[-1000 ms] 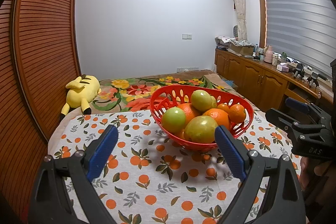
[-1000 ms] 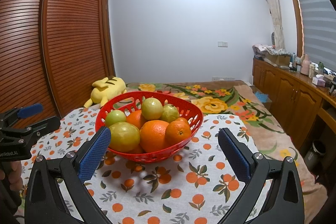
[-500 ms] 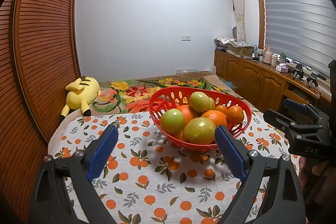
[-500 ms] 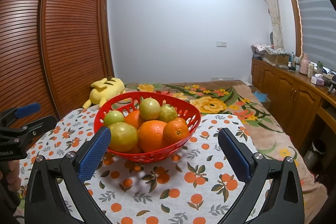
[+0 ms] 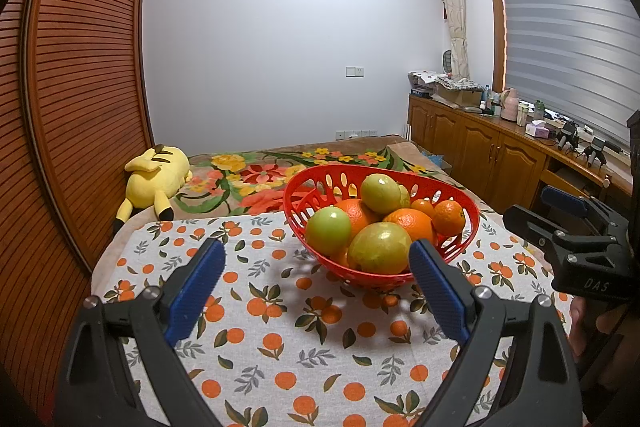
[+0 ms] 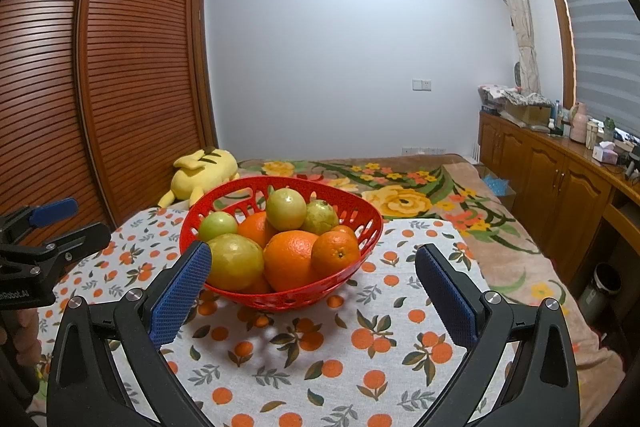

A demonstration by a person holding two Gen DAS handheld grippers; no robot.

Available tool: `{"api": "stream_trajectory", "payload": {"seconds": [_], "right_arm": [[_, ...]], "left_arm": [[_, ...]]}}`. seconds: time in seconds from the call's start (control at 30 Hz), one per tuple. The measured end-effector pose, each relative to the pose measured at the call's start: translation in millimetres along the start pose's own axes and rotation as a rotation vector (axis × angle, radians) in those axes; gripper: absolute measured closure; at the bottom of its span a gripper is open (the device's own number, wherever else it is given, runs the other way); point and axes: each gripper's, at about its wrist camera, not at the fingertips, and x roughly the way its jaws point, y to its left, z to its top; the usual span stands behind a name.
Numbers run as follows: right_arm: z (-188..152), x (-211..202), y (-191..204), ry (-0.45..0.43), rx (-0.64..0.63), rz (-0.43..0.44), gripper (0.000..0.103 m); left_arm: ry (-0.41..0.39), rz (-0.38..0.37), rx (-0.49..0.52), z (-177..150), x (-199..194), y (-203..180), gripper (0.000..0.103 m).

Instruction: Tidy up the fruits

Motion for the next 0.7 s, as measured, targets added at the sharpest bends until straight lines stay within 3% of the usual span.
{"api": "stream_trajectory", "payload": {"seconds": [0.7], "right_arm": [[-0.9, -0.1, -0.4, -0.002, 0.0, 0.001, 0.0]], "left_arm": [[-0.001, 0.0, 0.001, -1.5, -0.1, -0.2, 0.009]]}}
